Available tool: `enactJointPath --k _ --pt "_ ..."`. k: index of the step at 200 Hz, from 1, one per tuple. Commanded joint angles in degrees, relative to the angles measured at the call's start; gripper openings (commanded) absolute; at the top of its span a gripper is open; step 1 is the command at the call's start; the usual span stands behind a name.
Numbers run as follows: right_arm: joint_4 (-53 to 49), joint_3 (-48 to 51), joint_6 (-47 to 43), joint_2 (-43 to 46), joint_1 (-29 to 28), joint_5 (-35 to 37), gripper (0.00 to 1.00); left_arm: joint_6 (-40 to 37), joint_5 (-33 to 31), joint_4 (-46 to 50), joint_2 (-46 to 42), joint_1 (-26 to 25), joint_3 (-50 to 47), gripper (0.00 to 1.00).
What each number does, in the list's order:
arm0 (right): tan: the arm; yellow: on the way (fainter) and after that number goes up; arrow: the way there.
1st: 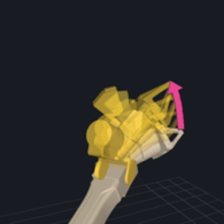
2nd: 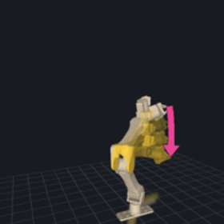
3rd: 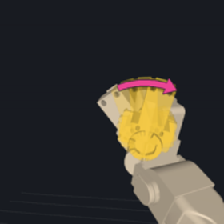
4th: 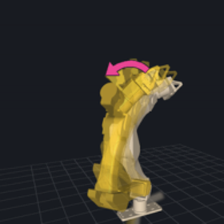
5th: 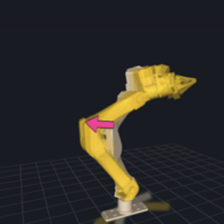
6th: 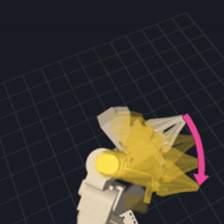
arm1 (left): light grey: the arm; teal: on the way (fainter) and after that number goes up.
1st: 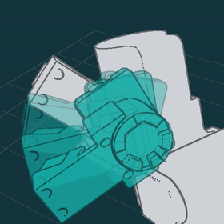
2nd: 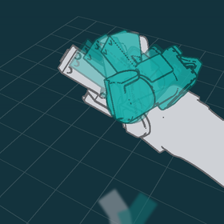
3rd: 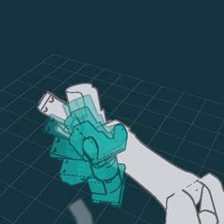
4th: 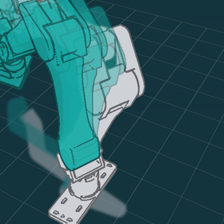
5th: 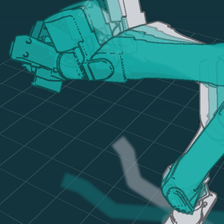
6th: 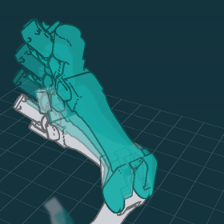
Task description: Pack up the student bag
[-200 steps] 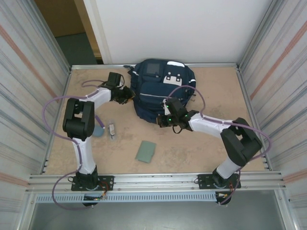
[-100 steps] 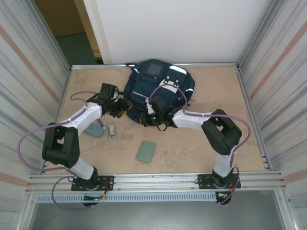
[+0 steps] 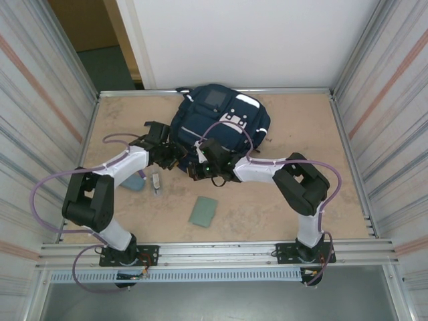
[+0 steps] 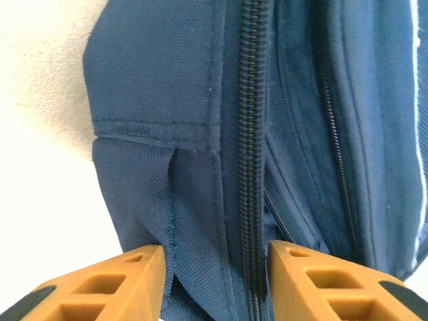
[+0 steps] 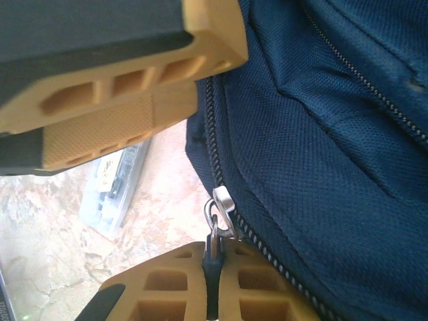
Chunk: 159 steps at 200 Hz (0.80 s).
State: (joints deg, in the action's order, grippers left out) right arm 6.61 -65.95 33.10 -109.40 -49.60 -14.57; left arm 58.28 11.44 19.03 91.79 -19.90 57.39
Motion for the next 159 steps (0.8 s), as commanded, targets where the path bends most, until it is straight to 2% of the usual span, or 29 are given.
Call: enactJointPath --k 1,56,71,91,114,121,159 --pt "3.1 0.9 1.1 -0.4 -1.0 -0.4 0.00 3.5 -4.5 0.0 0.7 0.2 -1.5 0.42" --pt "1.0 0.3 -1.7 -0.8 -2.9 0.8 0.00 4.5 -4.7 -1.7 2.0 0.8 -1.5 0.38" --pt "0.9 0.2 -1.8 -0.8 -3.5 0.9 0.00 3.6 -4.4 -1.1 2.7 0.9 -0.5 0.32" --pt "0.6 0.9 -2.0 -0.4 -3.5 2.1 0.00 3.1 -4.7 -1.1 3.3 1.1 -0.3 0.16" --pt "-0.8 2.6 -1.8 1.2 -1.8 2.3 0.00 1.8 -3.7 0.3 3.1 2.7 -0.1 0.06" --pt "-1.2 3.4 -2.4 2.2 -1.2 2.3 0.00 1.1 -3.9 0.4 2.8 3.2 -0.2 0.00" --pt "-5.1 11.3 -8.8 8.8 2.1 8.8 0.00 -1.6 -3.5 1.8 2.1 6.3 0.0 0.00"
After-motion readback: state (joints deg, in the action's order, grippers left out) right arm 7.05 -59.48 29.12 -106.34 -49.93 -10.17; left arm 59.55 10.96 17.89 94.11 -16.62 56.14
